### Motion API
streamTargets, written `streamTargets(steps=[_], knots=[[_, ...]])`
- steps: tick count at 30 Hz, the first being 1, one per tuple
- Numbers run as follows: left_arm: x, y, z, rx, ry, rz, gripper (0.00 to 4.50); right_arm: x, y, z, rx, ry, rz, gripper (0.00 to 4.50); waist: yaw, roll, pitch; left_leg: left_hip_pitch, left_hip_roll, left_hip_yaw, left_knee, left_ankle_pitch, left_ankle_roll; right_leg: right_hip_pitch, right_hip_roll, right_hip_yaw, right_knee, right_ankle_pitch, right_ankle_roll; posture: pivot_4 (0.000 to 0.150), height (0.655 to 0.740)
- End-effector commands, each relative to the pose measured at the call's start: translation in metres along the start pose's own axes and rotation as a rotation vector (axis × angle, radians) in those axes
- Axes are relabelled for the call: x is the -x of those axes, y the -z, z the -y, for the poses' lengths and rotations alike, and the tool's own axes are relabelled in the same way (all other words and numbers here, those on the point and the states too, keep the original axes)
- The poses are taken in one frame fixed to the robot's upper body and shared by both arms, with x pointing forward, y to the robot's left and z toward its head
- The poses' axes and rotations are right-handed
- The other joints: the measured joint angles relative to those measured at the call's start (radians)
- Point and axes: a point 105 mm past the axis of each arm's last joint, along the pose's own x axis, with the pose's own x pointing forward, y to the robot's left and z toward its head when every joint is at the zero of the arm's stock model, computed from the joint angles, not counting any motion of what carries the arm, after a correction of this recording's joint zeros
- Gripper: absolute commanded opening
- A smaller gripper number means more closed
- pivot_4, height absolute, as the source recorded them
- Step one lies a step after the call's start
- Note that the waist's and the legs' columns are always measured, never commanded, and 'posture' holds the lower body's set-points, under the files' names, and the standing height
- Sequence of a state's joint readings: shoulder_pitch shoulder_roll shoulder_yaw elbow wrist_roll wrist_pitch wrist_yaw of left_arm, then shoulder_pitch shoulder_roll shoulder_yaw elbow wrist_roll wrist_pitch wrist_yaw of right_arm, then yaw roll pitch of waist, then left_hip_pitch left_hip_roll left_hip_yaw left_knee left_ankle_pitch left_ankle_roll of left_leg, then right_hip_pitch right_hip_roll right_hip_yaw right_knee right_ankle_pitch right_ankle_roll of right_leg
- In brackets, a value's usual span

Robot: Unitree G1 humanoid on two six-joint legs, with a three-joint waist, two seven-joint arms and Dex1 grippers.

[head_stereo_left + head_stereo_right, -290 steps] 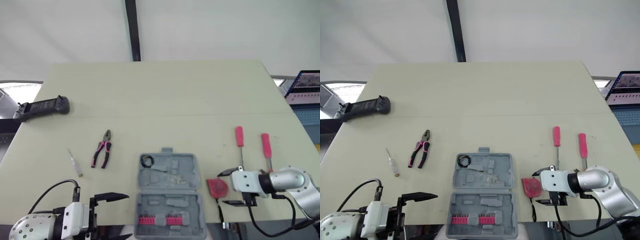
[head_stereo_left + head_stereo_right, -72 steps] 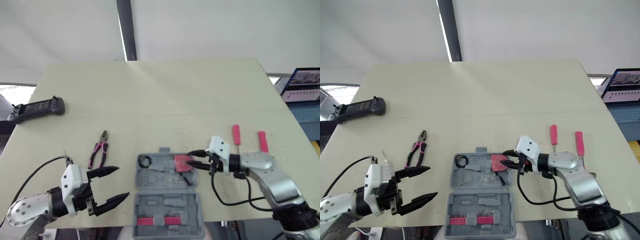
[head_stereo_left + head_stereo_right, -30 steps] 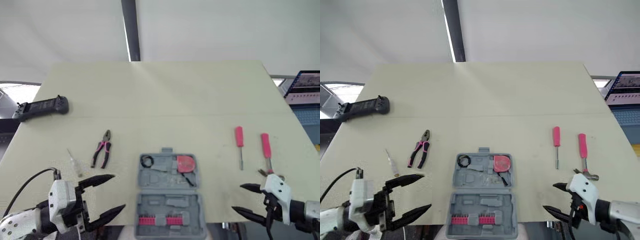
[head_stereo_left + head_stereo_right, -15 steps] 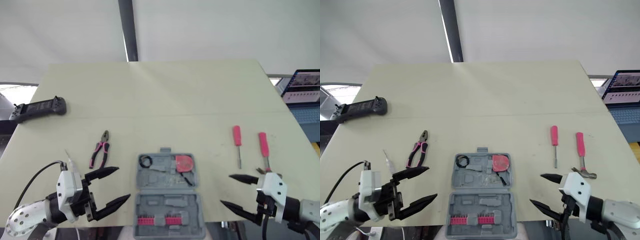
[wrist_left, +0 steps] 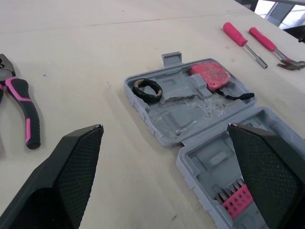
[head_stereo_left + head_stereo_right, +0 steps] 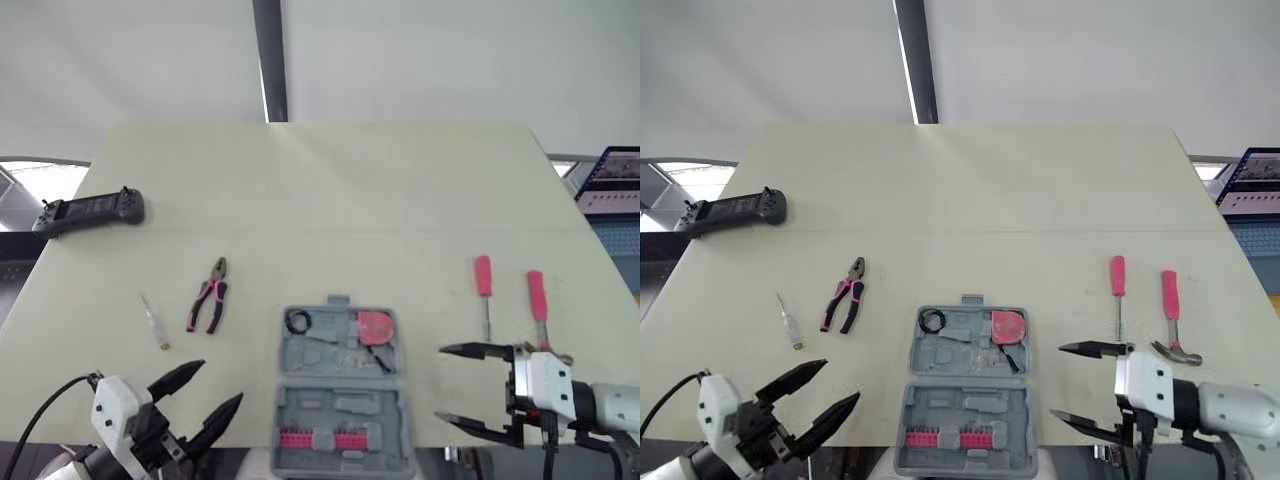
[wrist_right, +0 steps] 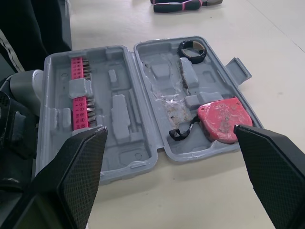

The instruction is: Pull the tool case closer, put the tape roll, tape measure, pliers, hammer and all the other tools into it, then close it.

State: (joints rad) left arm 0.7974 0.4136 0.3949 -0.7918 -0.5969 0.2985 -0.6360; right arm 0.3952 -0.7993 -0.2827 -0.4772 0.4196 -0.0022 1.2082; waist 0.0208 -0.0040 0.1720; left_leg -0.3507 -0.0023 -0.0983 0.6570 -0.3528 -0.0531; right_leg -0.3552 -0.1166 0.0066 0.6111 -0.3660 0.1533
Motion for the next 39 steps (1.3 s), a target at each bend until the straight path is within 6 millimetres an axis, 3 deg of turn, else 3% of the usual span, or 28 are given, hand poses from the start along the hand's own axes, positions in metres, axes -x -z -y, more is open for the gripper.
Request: streamTargets(steps=[1,8,29,33,39], knots=[[-0.002,-0.015,-0.017,0.049,-0.146,0.027,4.50,0.004,-0.001,0.006,0.015,0.014,0.008,4.48,0.002,0.000,0.000,0.000,0.000,0.000,0.000,0.000,0.000,0.000,0.000,0.000,0.000,0.000,0.000,0.150,0.7400],[0.000,-0.020,-0.050,0.008,-0.370,-0.016,4.50,0.005,-0.009,0.016,-0.059,0.126,0.073,4.48,0.001,0.000,0.000,0.000,0.000,-0.001,0.001,0.000,0.000,0.000,0.000,0.000,0.000,0.000,0.000,0.150,0.7400],[-0.017,-0.016,-0.054,-0.027,-0.317,-0.046,4.50,0.000,-0.016,0.013,-0.154,0.218,0.137,4.48,0.002,0.000,0.000,0.000,0.000,0.000,0.001,0.000,0.000,0.000,0.000,0.000,0.001,0.000,0.000,0.150,0.7400],[-0.024,-0.033,-0.073,-0.053,-0.410,-0.030,4.50,-0.001,-0.013,0.016,-0.151,0.222,0.129,4.48,0.003,0.000,0.000,0.000,0.000,-0.001,0.002,0.000,0.000,0.000,0.000,0.000,0.001,0.000,0.000,0.150,0.7400],[-0.035,-0.038,-0.103,-0.031,-0.500,-0.089,4.50,-0.003,-0.012,0.022,-0.139,0.233,0.127,4.48,-0.001,0.001,-0.001,0.000,0.000,-0.001,0.002,0.000,0.000,-0.002,0.000,0.000,0.003,0.000,0.000,0.150,0.7400]])
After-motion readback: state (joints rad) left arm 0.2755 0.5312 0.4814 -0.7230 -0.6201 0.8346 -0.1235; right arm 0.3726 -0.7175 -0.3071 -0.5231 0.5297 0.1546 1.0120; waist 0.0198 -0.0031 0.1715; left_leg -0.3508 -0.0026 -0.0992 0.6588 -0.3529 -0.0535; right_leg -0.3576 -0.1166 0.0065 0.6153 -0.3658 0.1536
